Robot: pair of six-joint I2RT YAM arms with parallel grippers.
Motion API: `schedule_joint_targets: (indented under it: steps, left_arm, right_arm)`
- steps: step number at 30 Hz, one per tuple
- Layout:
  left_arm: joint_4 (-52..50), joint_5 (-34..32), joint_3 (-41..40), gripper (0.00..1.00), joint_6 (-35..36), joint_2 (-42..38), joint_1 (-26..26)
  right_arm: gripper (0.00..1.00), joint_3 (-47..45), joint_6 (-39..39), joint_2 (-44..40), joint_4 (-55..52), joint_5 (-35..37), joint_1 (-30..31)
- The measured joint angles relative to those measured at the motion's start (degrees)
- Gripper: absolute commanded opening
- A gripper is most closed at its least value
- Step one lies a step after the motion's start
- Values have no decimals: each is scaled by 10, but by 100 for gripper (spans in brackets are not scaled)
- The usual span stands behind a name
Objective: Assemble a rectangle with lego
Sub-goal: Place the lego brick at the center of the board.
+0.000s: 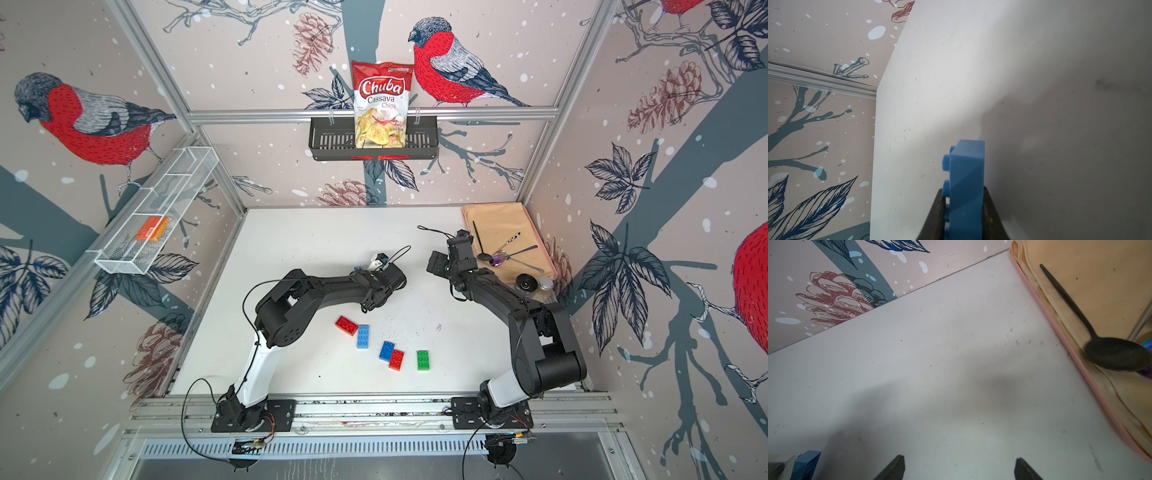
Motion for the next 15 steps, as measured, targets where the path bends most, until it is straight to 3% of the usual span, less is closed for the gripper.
schedule_joint_targets:
  steps: [7,15]
  left_arm:
    - [-3,8,4,19,-3,0,-1]
    - [-14,23,12,31,-12,1,-5]
  right_arm:
    - [88,-3,0,-5,1,-7,1]
    - [90,-4,0,-7,5,-11,5]
